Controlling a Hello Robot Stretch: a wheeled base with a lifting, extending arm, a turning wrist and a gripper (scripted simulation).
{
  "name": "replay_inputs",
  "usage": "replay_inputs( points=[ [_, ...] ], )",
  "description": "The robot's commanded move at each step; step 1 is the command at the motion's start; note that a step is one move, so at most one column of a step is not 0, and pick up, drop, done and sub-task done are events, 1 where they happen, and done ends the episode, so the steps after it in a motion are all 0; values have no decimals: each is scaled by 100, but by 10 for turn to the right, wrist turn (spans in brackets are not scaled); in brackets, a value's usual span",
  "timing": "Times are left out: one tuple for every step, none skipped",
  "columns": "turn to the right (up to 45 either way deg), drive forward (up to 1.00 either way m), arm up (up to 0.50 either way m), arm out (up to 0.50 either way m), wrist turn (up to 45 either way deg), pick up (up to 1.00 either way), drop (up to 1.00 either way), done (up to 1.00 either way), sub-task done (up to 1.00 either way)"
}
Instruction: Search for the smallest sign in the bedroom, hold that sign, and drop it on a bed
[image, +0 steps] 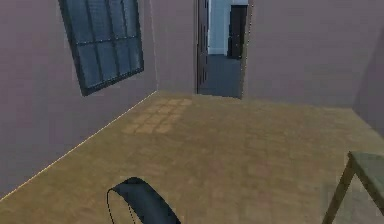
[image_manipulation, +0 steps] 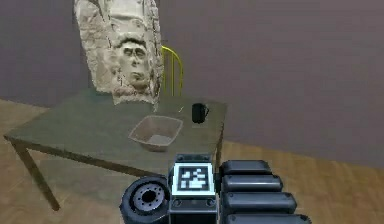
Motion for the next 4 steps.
replay_inputs(
  points=[
    [0,100,0,0,0,0,0,0,0],
    [30,0,0,0,0,0,0,0,0],
    [0,100,0,0,0,0,0,0,0],
    [0,100,0,0,0,0,0,0,0]
  ],
)
